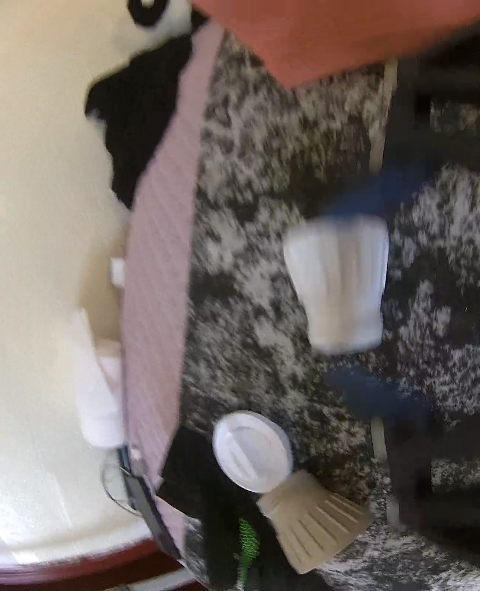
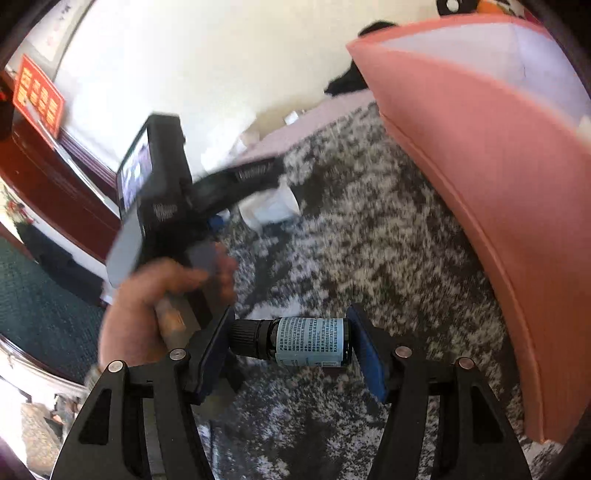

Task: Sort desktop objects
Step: 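Grasp the white cup with the left tool while the right tool holds the vial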

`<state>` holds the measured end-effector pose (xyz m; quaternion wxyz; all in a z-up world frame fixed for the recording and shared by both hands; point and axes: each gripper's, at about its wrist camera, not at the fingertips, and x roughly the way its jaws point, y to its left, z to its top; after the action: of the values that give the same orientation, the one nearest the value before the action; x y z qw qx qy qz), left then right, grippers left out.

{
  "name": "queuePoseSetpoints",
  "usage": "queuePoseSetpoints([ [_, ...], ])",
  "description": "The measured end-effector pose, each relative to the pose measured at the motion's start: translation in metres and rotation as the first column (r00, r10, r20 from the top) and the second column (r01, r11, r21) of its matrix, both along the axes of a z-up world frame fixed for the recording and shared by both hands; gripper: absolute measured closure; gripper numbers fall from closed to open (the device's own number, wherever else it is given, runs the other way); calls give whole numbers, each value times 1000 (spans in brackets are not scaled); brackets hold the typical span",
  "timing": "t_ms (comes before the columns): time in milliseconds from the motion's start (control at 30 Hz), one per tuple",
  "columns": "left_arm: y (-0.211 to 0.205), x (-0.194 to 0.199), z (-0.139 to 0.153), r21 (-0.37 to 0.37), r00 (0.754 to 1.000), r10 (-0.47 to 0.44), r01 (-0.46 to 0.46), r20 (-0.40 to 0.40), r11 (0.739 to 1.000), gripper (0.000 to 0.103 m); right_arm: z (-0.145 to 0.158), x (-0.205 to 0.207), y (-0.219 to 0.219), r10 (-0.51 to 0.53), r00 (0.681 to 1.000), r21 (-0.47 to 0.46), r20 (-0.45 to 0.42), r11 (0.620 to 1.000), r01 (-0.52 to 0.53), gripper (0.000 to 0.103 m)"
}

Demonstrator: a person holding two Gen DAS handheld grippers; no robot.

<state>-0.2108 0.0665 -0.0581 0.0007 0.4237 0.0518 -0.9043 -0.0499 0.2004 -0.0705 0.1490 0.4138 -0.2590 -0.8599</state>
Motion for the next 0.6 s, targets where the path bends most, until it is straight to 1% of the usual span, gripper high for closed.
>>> queuePoseSetpoints([
  [33,2,2,4,4,1000,-15,15,7,1000,90,5,2,0,-3,1000,-1,-20,1000,2,37],
  [67,6,3,6,-7,999,-29,29,28,1000,92,10,3,0,-5,999,-2,-37,1000,5,37],
  [100,10,5,7,-19,998,-44,45,44,999,92,13,5,0,-5,999,-2,-43,1000,5,37],
  [167,10,7,8,-21,998,-47,48,49,999,86,18,9,-1,-6,999,-3,-53,1000,6,37],
  [200,7,8,10,0,999,-26,26,35,1000,52,19,11,0,-2,999,-13,-55,1000,2,37],
  [233,3,9,13,21,1000,-4,3,21,1000,8,20,13,0,1,998,-23,-56,1000,-2,37],
  [267,-1,11,15,43,1000,19,-19,7,999,0,22,14,0,4,998,-31,-58,999,-6,37],
  [367,-8,6,16,70,999,41,-42,7,997,1,24,14,0,-2,997,-26,-71,1000,0,37],
  [400,-10,2,12,58,999,48,-49,21,997,1,24,13,1,-5,997,-26,-71,1000,3,37],
  [467,-12,-9,-5,-3,994,73,-73,75,997,1,22,9,2,-3,998,-43,-56,999,1,37],
  [500,-14,-13,-15,-13,992,80,-79,97,997,1,21,7,1,-2,999,-46,-53,999,-1,37],
  [533,-17,-16,-25,0,991,77,-77,114,997,1,20,5,1,0,999,-48,-50,999,-2,37],
  [567,-19,-18,-35,12,989,74,-76,130,997,4,19,4,1,1,999,-50,-48,999,-3,37],
  [600,-22,-19,-43,21,988,71,-75,139,997,26,20,3,-1,2,999,-45,-51,999,-4,37],
])
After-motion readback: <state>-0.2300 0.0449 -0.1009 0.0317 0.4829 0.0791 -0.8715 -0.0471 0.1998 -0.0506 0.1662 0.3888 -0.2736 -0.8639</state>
